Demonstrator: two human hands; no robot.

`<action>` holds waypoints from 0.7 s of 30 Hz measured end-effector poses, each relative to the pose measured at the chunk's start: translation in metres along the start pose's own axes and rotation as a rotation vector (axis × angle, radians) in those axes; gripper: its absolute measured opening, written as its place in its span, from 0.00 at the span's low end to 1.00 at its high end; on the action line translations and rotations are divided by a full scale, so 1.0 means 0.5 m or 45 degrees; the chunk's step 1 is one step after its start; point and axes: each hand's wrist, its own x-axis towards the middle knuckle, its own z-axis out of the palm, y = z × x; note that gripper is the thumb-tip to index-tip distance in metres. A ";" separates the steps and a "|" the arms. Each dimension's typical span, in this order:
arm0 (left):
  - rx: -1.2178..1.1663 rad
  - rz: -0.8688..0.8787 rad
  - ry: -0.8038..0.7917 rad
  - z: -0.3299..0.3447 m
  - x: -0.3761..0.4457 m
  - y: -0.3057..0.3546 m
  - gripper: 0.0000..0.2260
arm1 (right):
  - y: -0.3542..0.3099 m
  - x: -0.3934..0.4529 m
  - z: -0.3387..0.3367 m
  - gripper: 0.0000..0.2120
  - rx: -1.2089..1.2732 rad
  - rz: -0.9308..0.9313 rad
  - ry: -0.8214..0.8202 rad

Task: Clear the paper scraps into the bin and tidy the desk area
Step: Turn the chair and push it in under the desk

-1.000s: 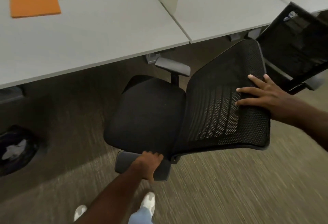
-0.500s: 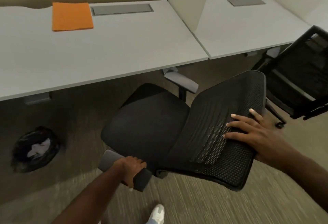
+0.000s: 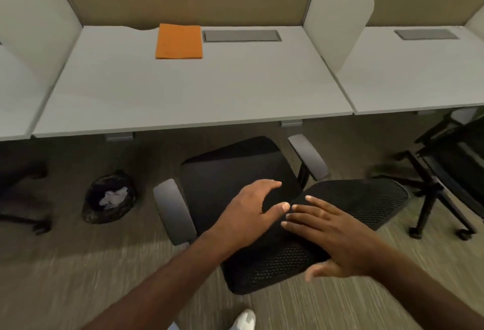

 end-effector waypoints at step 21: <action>0.721 -0.233 0.397 0.012 -0.129 -0.030 0.34 | -0.118 0.076 0.022 0.23 0.105 0.489 0.657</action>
